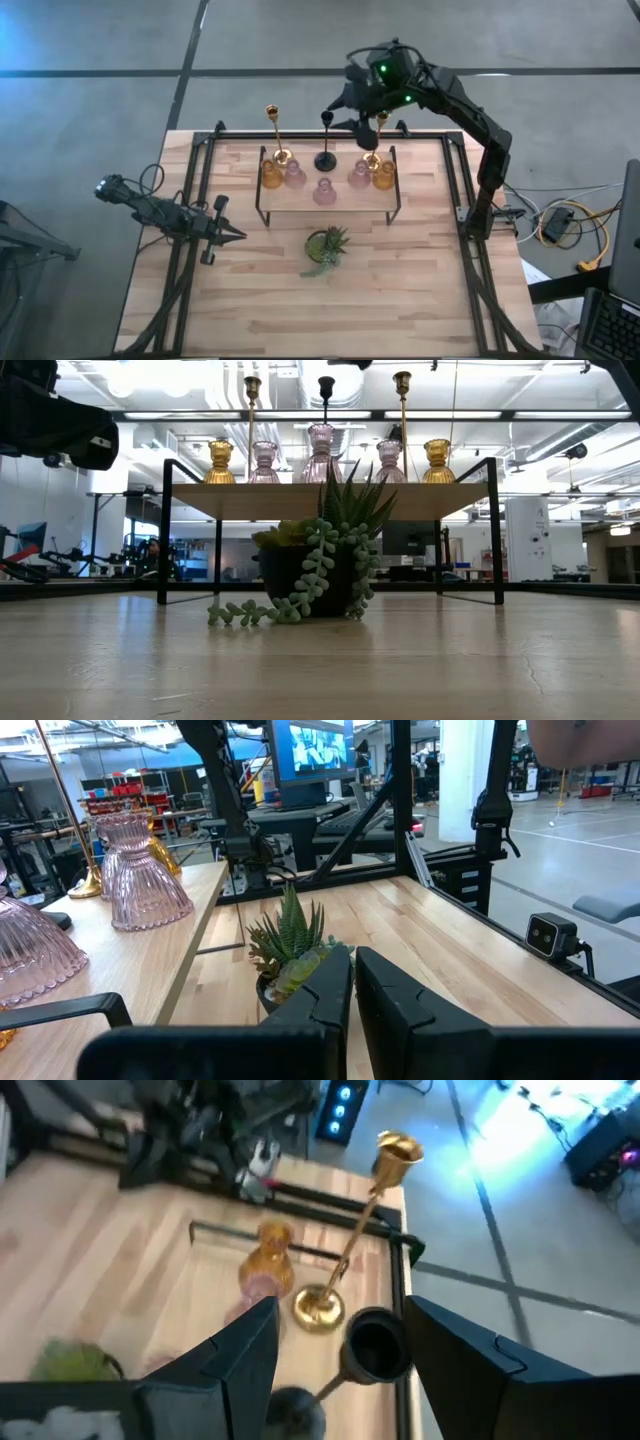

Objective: Pick & Place candle stick holders
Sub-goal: Put the black candle holder on the shelf

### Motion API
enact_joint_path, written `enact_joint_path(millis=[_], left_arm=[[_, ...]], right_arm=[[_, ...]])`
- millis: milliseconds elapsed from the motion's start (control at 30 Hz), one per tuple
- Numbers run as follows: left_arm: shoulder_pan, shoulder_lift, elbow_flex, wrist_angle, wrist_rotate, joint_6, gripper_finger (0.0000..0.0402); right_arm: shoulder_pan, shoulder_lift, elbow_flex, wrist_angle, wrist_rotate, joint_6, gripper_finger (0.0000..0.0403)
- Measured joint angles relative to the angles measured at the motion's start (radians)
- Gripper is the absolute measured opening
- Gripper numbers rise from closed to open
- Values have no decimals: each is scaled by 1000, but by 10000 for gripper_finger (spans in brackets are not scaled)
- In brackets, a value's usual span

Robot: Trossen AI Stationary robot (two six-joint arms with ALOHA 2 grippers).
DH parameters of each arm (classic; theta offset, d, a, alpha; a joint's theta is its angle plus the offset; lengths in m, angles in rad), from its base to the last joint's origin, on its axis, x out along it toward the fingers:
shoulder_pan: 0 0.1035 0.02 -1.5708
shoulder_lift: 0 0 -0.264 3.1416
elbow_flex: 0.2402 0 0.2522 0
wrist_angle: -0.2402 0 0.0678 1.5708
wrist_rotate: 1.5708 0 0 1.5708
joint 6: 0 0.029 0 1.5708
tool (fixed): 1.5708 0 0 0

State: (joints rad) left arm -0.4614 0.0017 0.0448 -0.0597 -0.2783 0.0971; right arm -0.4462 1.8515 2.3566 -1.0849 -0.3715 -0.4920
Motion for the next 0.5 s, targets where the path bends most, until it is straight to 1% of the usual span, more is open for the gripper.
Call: enact_joint_path(millis=[33,167,233,433,500], left_arm=[[0,0,0,0,0,0,26],[0,0,0,0,0,0,26],[0,0,0,0,0,0,26],[0,0,0,0,0,0,26],[0,0,0,0,0,0,26]], right_arm=[[11,0,0,-7,30,-25,210],[58,0,0,-43,211,-128,210],[77,0,0,-43,271,-159,208],[94,0,0,-43,279,-166,195],[96,0,0,-43,297,-167,192]])
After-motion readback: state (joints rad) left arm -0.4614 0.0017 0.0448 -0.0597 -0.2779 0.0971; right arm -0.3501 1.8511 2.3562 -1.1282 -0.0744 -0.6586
